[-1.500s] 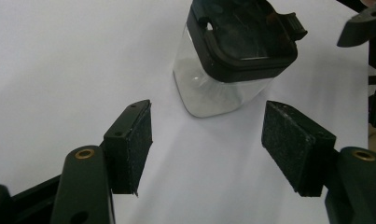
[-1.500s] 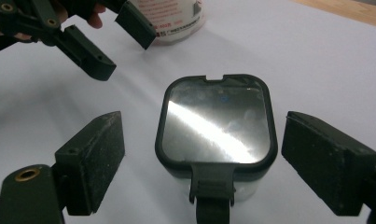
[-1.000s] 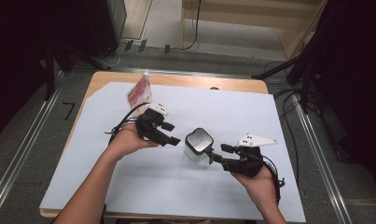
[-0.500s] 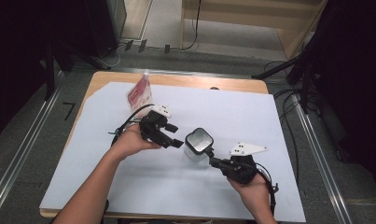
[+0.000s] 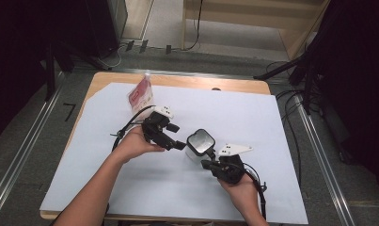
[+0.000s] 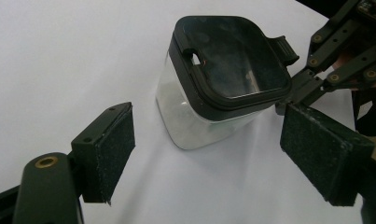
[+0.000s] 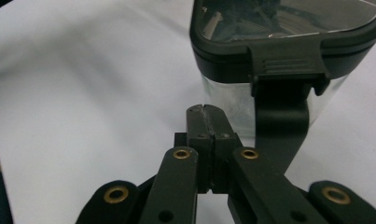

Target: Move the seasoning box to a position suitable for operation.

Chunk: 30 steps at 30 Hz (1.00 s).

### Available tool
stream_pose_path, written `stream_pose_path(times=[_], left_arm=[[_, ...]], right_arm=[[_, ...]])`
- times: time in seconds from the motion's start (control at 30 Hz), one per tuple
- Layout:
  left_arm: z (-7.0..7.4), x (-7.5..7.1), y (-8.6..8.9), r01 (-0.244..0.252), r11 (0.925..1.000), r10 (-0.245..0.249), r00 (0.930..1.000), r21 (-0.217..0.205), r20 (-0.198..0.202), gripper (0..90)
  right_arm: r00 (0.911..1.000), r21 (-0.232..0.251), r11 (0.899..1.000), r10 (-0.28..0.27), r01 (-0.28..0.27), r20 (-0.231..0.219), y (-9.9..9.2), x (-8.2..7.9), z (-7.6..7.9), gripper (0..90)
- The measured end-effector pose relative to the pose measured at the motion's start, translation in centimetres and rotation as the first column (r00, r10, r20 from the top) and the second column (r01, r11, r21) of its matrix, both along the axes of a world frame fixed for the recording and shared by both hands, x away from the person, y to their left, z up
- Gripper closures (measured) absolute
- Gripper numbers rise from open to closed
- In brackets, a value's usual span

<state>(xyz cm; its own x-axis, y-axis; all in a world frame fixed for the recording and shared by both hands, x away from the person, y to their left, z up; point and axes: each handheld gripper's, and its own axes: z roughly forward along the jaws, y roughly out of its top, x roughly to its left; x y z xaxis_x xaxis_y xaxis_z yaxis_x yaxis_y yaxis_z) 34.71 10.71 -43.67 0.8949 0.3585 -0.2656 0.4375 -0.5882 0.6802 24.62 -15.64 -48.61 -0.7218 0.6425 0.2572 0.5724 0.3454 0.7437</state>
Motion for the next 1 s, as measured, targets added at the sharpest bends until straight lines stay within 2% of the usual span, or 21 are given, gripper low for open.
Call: stream_pose_path(times=[0.27, 0.43, 0.57, 0.67, 0.9, 1.0], left_arm=[[-0.2, -0.1, 0.0, 0.01, 0.9999, -0.01, 0.9997, 0.013, 0.021, 19.2], [-0.2, 0.0, 0.0, 0.001, 0.9999, -0.001, 1.0, -0.013, 0.008, 19.6], [-0.3, -0.1, -0.1, 0.007, 1.0, -0.007, 1.0, -0.007, 0.006, 19.8], [-0.3, -0.1, -0.2, 0.007, 1.0, -0.007, 0.9998, -0.001, 0.019, 19.8], [-0.6, 0.1, -0.7, 0.006, 0.9999, -0.006, 0.9999, -0.014, 0.014, 19.8], [-0.7, 0.1, -1.1, 0.026, 0.9996, -0.026, 0.9994, -0.004, 0.022, 19.9]], right_arm=[[0.9997, -0.009, 1.0, -0.021, 0.021, -0.01, -0.8, 0.7, -0.4, 90.0], [0.9991, -0.012, 0.999, -0.04, 0.04, -0.013, -1.7, 1.2, -0.4, 90.0], [0.9982, 0.002, 0.999, -0.054, 0.054, -0.027, -2.6, 1.7, -0.5, 90.0], [0.9973, 0.009, 0.998, -0.067, 0.067, -0.032, -3.1, 2.1, -0.4, 90.0], [0.9951, 0.028, 0.996, -0.089, 0.09, -0.044, -4.1, 2.9, -0.3, 90.0], [0.9944, 0.024, 0.995, -0.095, 0.096, -0.046, -4.4, 3.2, -0.3, 90.0]])
